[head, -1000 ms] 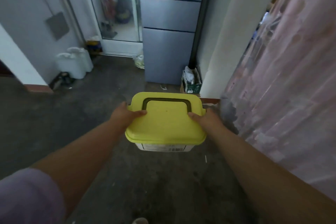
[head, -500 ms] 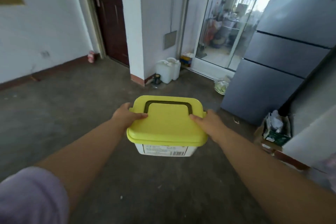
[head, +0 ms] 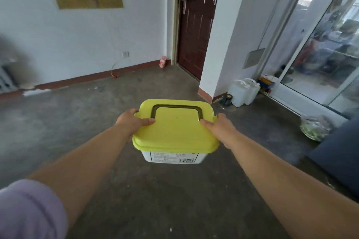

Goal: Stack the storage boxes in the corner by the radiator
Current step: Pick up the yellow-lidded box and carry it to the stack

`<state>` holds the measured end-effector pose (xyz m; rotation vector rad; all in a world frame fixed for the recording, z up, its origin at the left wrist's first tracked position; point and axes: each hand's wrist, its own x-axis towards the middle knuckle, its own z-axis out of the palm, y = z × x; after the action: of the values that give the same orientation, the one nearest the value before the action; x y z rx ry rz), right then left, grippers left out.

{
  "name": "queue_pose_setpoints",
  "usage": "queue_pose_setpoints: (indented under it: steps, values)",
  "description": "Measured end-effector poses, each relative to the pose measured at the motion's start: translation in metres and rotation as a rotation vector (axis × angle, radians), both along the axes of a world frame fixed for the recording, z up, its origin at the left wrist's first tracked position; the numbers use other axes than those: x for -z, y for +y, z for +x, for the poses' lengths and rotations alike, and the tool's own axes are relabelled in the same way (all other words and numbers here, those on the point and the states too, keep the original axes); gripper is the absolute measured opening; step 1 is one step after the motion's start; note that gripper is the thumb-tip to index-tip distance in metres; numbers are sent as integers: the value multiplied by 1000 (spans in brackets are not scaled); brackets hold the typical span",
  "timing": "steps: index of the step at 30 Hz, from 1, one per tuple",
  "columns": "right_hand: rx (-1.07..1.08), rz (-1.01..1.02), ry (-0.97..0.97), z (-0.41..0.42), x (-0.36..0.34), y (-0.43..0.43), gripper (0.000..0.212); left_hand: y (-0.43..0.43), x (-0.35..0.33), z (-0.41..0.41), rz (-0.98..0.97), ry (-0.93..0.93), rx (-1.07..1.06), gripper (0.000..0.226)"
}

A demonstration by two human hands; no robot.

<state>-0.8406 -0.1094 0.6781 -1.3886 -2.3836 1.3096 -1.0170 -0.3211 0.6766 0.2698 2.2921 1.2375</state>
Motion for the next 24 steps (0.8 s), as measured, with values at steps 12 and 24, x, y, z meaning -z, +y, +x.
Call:
queue_pose_setpoints:
  steps: [12, 24]
  values:
    - [-389, 37, 13, -237, 0, -25, 87, -76, -1, -145, 33, -21, -398, 90]
    - [-830, 92, 85, -476, -29, -47, 88, -107, -19, -267, 112, 20, -843, 93]
